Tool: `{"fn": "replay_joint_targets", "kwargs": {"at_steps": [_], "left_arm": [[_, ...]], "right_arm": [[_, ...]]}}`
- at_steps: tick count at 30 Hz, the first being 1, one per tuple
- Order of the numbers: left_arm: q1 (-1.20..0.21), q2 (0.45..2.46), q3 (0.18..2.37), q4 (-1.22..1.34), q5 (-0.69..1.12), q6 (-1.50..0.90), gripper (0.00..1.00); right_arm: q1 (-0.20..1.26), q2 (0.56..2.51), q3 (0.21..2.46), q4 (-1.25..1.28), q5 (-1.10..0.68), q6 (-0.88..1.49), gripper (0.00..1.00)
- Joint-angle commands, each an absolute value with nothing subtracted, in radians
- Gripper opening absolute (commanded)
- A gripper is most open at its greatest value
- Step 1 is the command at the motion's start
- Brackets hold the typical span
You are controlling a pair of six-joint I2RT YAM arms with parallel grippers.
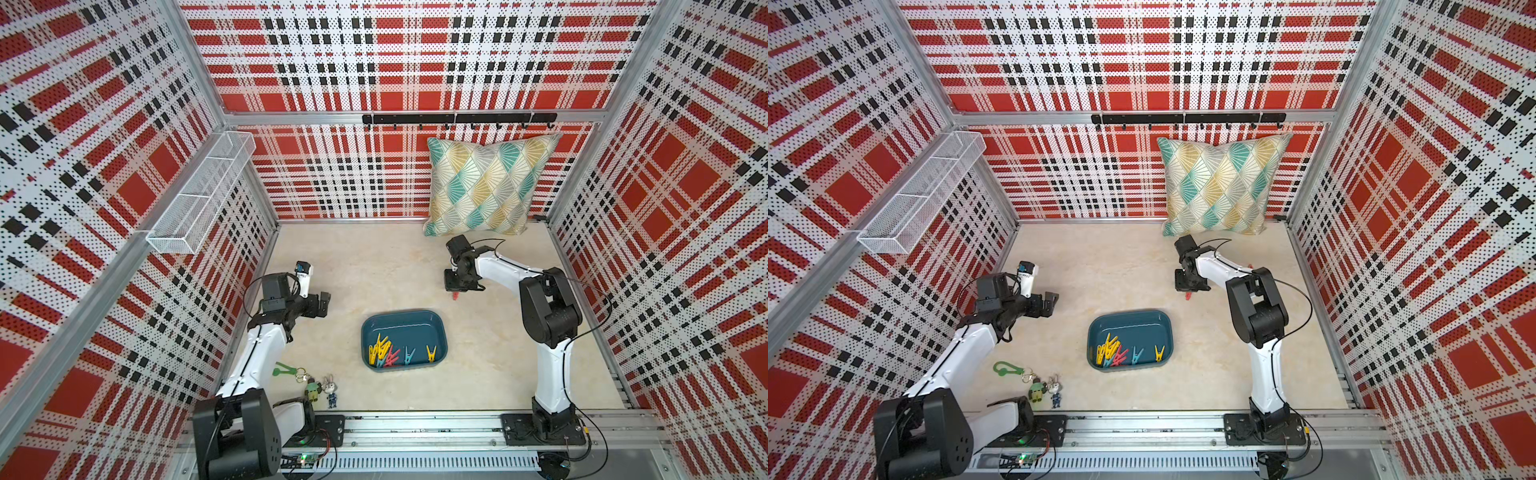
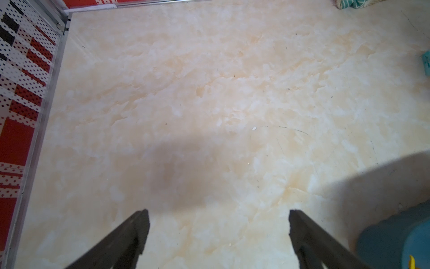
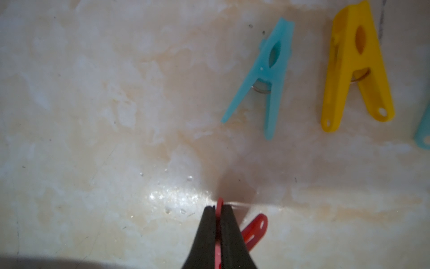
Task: Take the clothespins out of the storage box
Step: Place the clothespin at the center of the board.
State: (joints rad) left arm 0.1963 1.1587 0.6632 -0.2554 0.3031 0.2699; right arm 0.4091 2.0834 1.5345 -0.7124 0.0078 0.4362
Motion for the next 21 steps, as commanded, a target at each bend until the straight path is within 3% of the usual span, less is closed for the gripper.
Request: {"fn": "replay_joint_targets", "kwargs": {"at_steps": [1, 10, 21], "left_arm": [[0.208, 1.151, 0.683, -0.247, 0.31, 0.273, 0.99], [0.207, 1.15, 0.683, -0.247, 0.315, 0.273, 0.99], [0.209, 1.165, 0.683, -0.247, 0.324, 0.271, 0.99]], "right_arm": [[0.403, 2.118, 1.56, -0.754, 0.031, 0.398, 0.1], [0.404, 2.131, 1.568, -0.761, 0.035, 0.38, 0.14], [0.405, 2.086, 1.58, -0.771, 0.035, 0.38, 0.35]]}}
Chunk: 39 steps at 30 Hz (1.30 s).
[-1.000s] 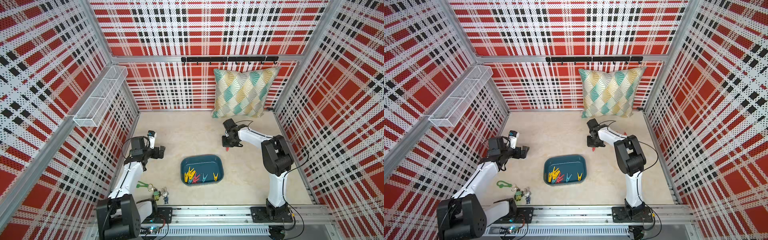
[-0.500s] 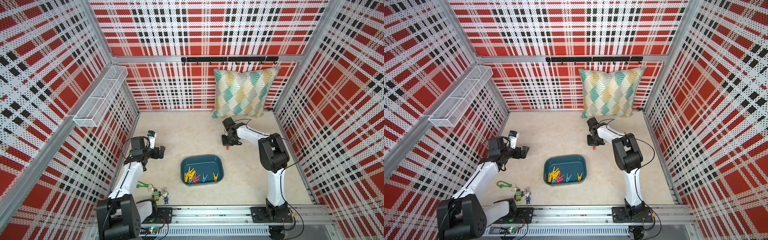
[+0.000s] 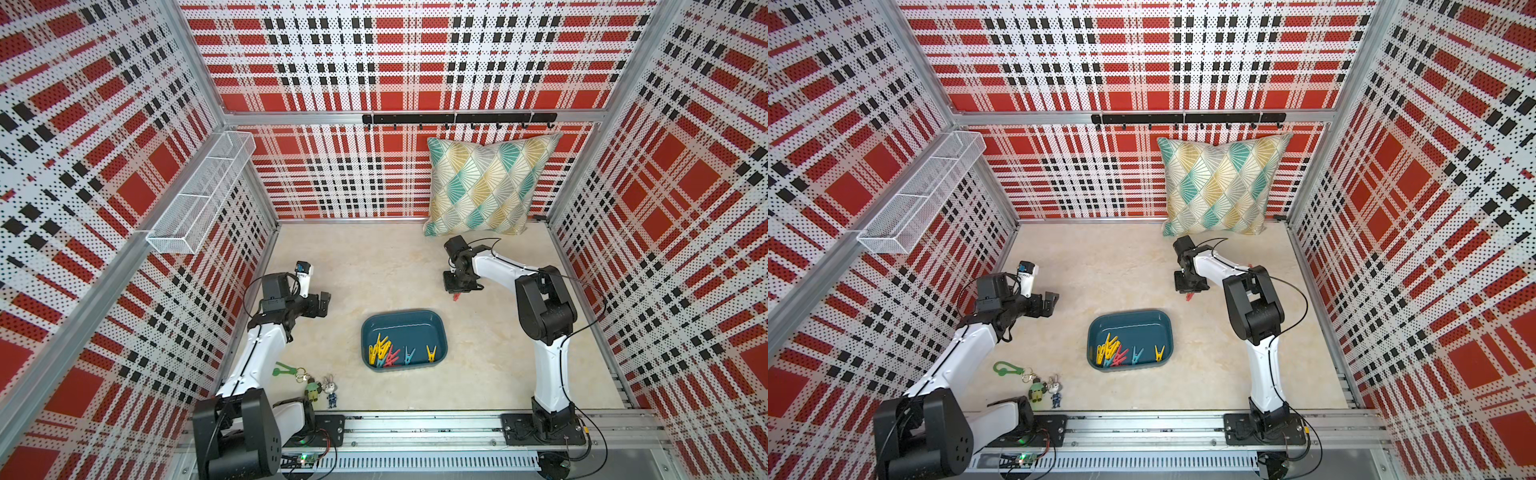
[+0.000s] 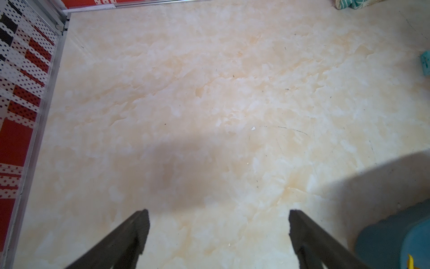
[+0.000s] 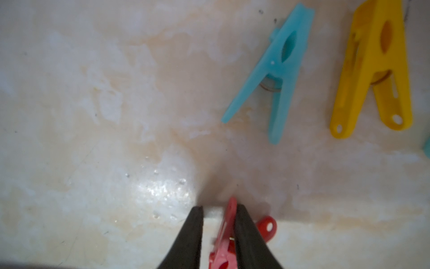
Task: Take the clothespins out of the storage box
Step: Place the clothespin at the center of the board.
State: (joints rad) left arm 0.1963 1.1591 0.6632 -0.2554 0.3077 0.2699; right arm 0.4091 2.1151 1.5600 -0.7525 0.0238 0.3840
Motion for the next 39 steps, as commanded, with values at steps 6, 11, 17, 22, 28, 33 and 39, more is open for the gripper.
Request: {"fn": "replay_joint_targets", "kwargs": {"at_steps": [6, 11, 17, 22, 28, 33, 39], "left_arm": [[0.208, 1.163, 0.683, -0.249, 0.325, 0.271, 0.99], [0.208, 1.164, 0.684, -0.25, 0.331, 0.271, 0.99], [0.208, 1.157, 0.683, -0.25, 0.325, 0.273, 0.99], [0.209, 1.162, 0.681, -0.249, 0.322, 0.277, 0.99], [0.209, 1.162, 0.683, -0.254, 0.322, 0.281, 0.99], [0.213, 1.152, 0.673, -0.256, 0.336, 0.292, 0.99], [0.215, 1.161, 0.673, -0.257, 0.323, 0.299, 0.99]], "right_arm": [[0.406, 2.014, 1.607, -0.808, 0.048, 0.373, 0.49], [0.405, 1.936, 1.61, -0.818, 0.023, 0.381, 0.53], [0.408, 1.809, 1.589, -0.797, -0.051, 0.39, 0.59], [0.441, 1.69, 1.569, -0.79, -0.112, 0.39, 0.59], [0.611, 1.556, 1.495, -0.793, -0.148, 0.341, 0.57], [0.763, 1.54, 1.389, -0.806, -0.144, 0.305, 0.57], [0.891, 1.599, 1.297, -0.749, -0.187, 0.357, 0.56]]}}
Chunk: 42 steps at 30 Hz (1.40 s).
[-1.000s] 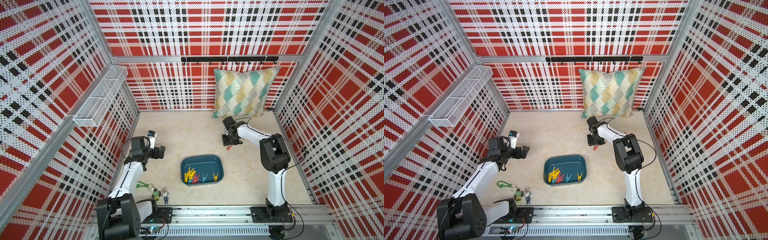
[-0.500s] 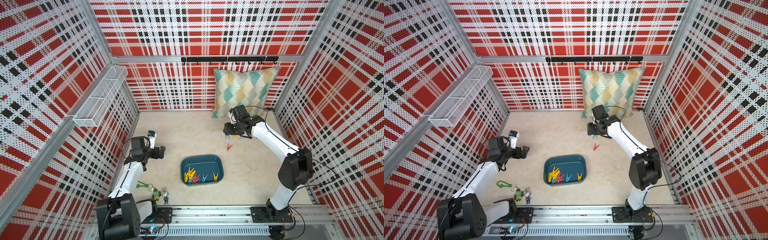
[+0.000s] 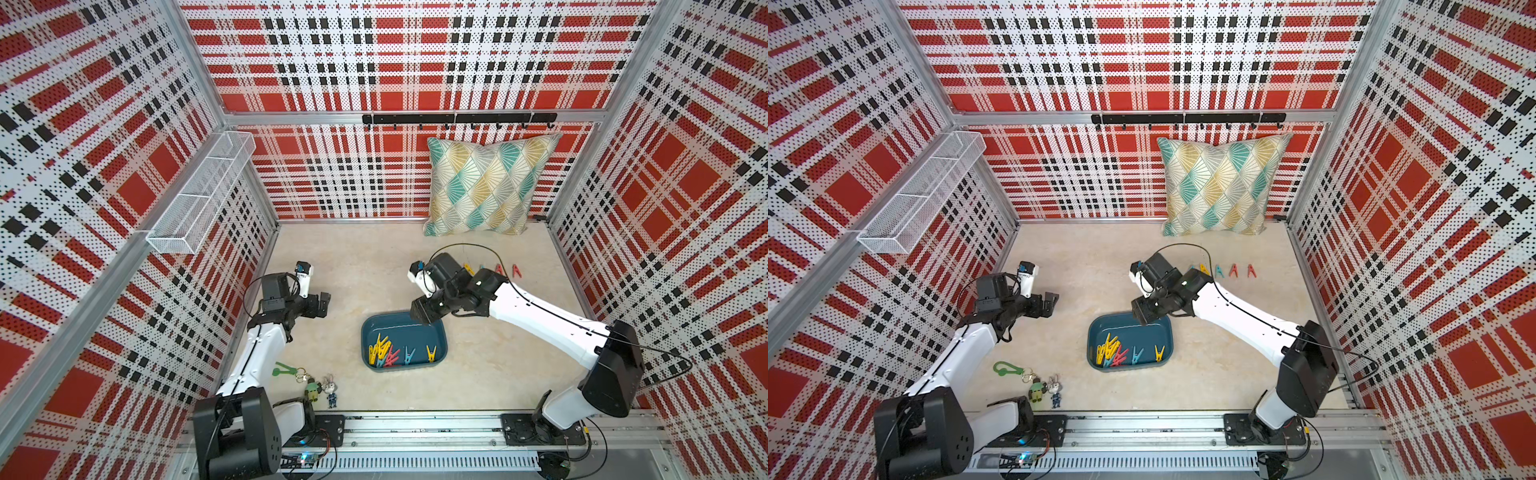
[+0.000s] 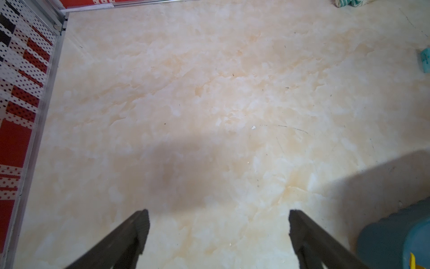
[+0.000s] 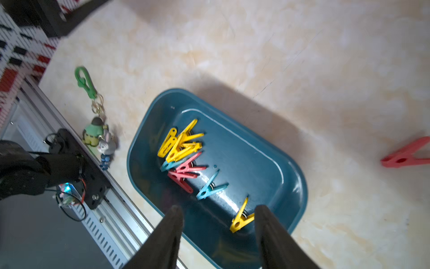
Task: Take the clothespins out of the storage box
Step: Place the clothespin at the center of the board, then pick up the clothespin from the storage box.
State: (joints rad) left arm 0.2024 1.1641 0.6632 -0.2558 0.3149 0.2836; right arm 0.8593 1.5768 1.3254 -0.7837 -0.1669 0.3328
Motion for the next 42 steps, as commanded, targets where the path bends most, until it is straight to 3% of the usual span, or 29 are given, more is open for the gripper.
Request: {"fn": "replay_joint_targets", "kwargs": {"at_steps": [1, 15, 28, 42], "left_arm": [[0.216, 1.158, 0.676, -0.26, 0.322, 0.298, 0.99], [0.222, 1.151, 0.676, -0.256, 0.32, 0.293, 0.99], [0.222, 1.141, 0.678, -0.256, 0.321, 0.29, 0.99], [0.223, 1.135, 0.678, -0.256, 0.324, 0.291, 0.99]], "right_arm": [[0.899, 1.614, 1.284, -0.717, -0.185, 0.391, 0.57], [1.027, 1.932, 1.395, -0.591, -0.158, 0.597, 0.58], [1.031, 2.012, 1.423, -0.613, -0.145, 0.6, 0.6], [1.03, 2.029, 1.483, -0.742, 0.069, 0.618, 0.58]]}}
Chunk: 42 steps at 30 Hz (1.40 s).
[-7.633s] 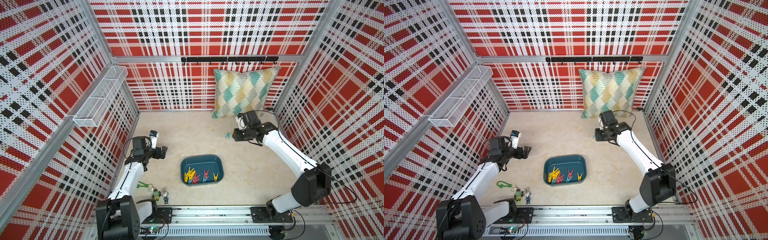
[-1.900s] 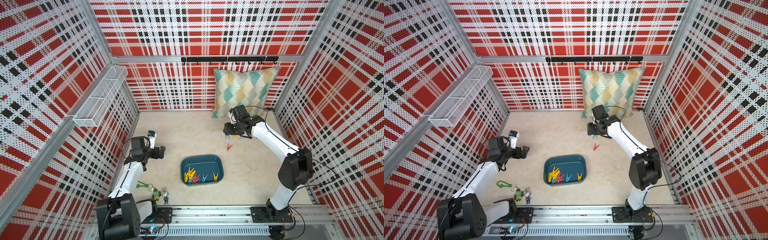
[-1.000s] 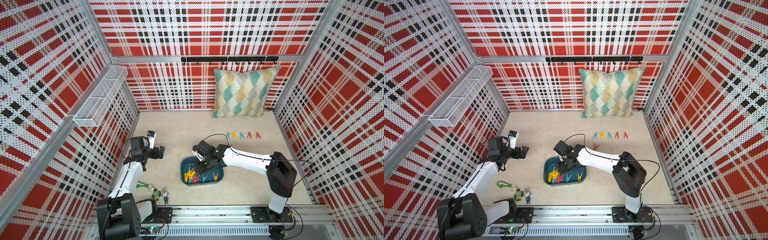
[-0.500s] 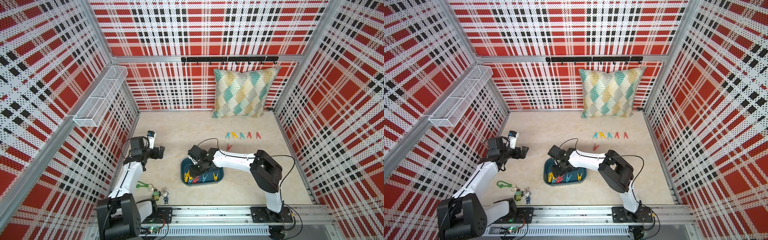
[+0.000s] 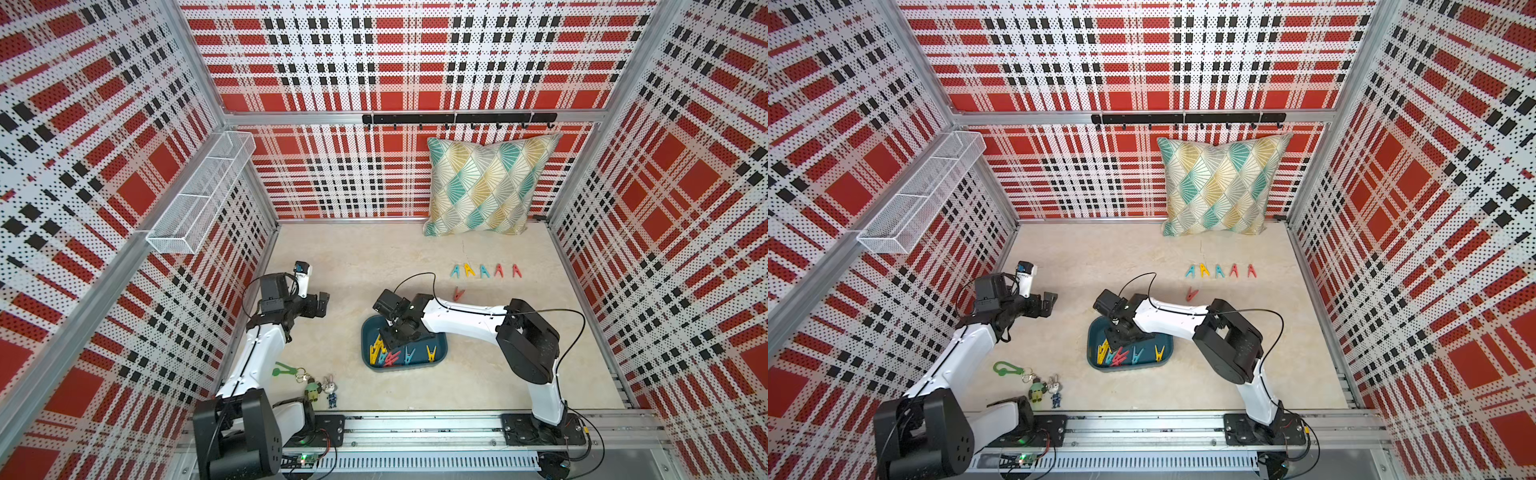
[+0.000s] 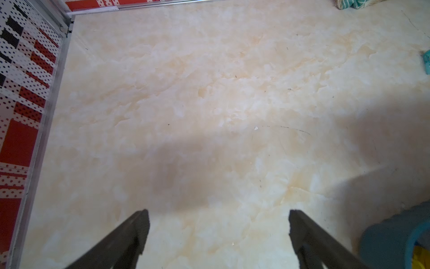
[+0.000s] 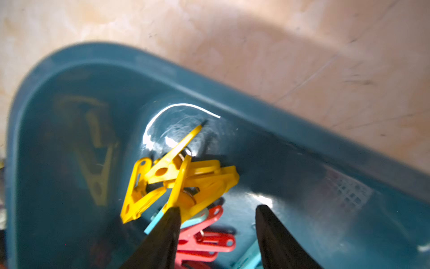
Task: Take the clothespins out of the storage box
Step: Pick up the clothespin from the storage box.
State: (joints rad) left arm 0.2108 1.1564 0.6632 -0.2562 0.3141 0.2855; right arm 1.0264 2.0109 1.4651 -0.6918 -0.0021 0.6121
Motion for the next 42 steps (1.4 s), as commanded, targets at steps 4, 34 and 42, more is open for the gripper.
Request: {"fn": "replay_joint_targets", "kwargs": {"at_steps": [4, 34, 42], "left_arm": [[0.222, 1.132, 0.678, -0.256, 0.323, 0.291, 0.99], [0.224, 1.12, 0.676, -0.254, 0.334, 0.291, 0.99], [0.224, 1.115, 0.675, -0.254, 0.336, 0.291, 0.99]], "right_arm": [[1.031, 1.999, 1.491, -0.739, 0.1, 0.618, 0.57], [1.015, 2.002, 1.485, -0.626, 0.032, 0.846, 0.32], [1.001, 2.018, 1.471, -0.614, 0.019, 0.869, 0.32]]}}
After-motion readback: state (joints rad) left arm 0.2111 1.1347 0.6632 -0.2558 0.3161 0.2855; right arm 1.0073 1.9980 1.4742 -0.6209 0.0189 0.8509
